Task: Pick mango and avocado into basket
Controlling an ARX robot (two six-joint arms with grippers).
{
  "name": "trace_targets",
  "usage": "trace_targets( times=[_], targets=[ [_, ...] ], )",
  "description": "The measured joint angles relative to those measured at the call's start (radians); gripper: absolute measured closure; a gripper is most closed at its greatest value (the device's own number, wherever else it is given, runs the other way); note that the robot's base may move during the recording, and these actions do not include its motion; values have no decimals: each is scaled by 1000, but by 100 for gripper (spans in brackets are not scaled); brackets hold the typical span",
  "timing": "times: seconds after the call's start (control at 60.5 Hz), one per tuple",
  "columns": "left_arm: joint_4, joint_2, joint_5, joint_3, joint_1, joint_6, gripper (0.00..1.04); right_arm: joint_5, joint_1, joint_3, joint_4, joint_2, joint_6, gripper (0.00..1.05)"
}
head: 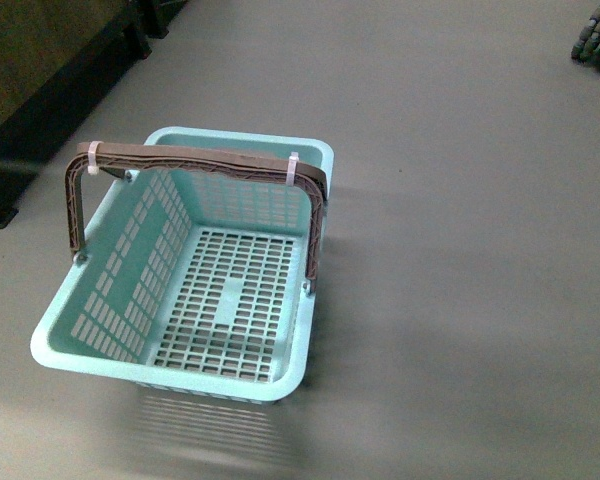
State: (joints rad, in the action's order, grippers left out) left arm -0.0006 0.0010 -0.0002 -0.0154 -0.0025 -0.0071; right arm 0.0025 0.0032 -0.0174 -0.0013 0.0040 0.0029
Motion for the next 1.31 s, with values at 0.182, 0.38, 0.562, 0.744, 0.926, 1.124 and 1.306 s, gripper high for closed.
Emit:
trace_targets(
  times=[0.182,0.38,0.562,0.744,0.926,1.124,1.306],
  targets=[
    [0,0,0,0,0,0,8,0,0,0,0,0,0,9],
    [0,0,0,0,0,0,8,0,0,0,0,0,0,9],
    [0,0,0,0,0,0,8,0,0,0,0,0,0,9],
    [-186,102,135,-77,35,-111,8,0,0,0,0,0,0,9],
    [-175,501,247,-285,49,-557,8,-2,0,0,0,0,0,9],
    [157,955,166,-372,19,-999,8,-2,0,0,0,0,0,9],
    [399,1363,70,-463,-40,-1192,8,-2,0,0,0,0,0,9]
  ],
)
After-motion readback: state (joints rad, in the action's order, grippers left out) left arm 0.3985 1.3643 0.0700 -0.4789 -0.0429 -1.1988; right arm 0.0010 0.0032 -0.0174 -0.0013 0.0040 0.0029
